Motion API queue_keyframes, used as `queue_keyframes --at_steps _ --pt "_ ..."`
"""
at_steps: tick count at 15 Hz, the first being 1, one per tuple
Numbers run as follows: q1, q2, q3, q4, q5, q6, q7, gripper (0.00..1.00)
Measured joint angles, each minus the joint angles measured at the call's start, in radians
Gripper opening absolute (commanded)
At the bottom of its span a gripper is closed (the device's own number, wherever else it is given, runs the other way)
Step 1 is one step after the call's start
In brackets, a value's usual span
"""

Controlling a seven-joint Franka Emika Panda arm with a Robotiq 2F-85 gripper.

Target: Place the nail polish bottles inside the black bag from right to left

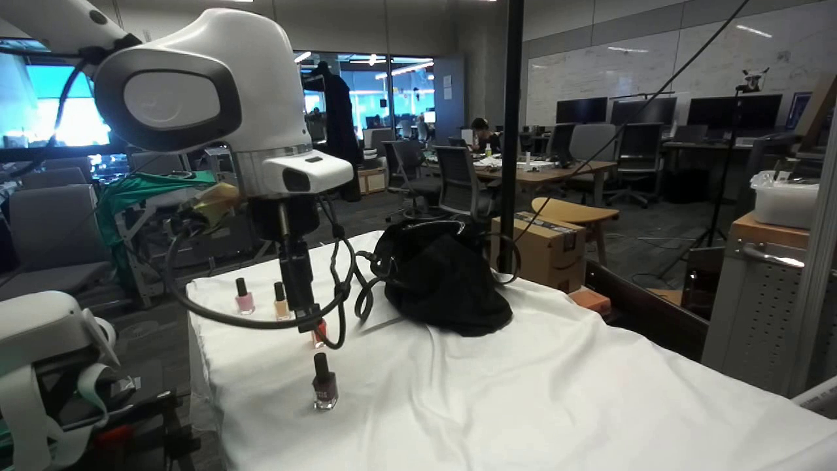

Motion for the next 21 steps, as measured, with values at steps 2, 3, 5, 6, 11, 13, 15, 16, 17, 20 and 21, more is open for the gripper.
queue_keyframes --at_steps 2,3,5,6,11,13,15,16,17,20,21 --pt "-0.008 0.008 -0.003 -0.015 0.035 0.0 0.002 1.0" --pt "-0.009 0.014 -0.003 -0.02 0.056 0.001 0.002 1.0" --pt "-0.009 0.028 -0.003 -0.027 0.093 0.005 0.007 1.0" --pt "-0.009 0.036 -0.003 -0.03 0.108 0.012 0.011 1.0" --pt "-0.006 0.093 -0.002 -0.033 0.175 0.041 0.018 1.0" --pt "-0.003 0.122 0.001 -0.032 0.194 0.061 0.022 1.0" --pt "-0.002 0.154 0.005 -0.032 0.2 0.09 0.037 1.0" --pt "-0.001 0.17 0.006 -0.031 0.201 0.104 0.045 1.0" --pt "-0.001 0.187 0.006 -0.03 0.201 0.118 0.05 1.0" --pt "-0.001 0.239 0.006 -0.024 0.207 0.159 0.054 1.0" --pt "-0.001 0.256 0.006 -0.021 0.208 0.173 0.054 1.0"
